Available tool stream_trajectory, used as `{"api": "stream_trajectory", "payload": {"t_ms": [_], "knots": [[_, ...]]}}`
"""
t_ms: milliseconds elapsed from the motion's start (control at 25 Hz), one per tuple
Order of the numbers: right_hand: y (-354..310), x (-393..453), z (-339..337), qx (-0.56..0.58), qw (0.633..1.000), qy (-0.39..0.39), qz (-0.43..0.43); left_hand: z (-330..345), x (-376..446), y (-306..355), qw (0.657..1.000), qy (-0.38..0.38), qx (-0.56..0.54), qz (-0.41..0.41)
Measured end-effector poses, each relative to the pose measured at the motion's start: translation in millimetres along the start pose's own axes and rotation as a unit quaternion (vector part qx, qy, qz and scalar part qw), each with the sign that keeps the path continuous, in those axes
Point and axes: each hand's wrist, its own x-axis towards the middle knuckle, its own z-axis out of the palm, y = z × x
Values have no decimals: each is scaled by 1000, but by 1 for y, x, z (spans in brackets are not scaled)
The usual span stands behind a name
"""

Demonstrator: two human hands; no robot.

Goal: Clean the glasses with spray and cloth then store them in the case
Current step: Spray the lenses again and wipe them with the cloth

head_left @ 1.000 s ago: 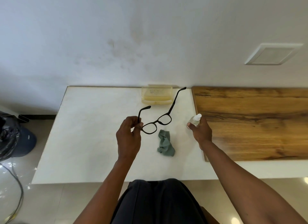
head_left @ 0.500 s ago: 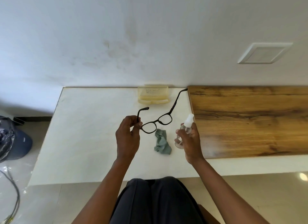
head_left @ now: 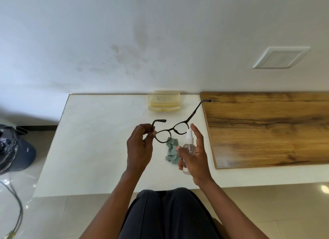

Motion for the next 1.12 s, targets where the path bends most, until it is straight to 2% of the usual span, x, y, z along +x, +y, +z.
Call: {"api": "stream_trajectory", "payload": {"t_ms": [80, 160, 280, 400, 640, 1120], "knots": [[1, -1, 1, -72, 997, 3, 5, 1, -1, 0, 1000, -3, -6, 7], [1, -1, 1, -199, 980, 3, -27, 2, -3, 0, 1000, -8, -6, 20], [2, 2, 4, -404, 910, -20, -89, 3, -6, 1, 999, -17, -2, 46], [6, 4, 8, -496, 860, -37, -112, 4, -8, 3, 998, -23, 6, 64], [9, 4, 9, -517, 846, -34, -126, 4, -5, 4, 997, -18, 10, 72], [1, 21, -23, -450, 882, 70, -120, 3, -4, 5, 998, 2, -1, 65]]}}
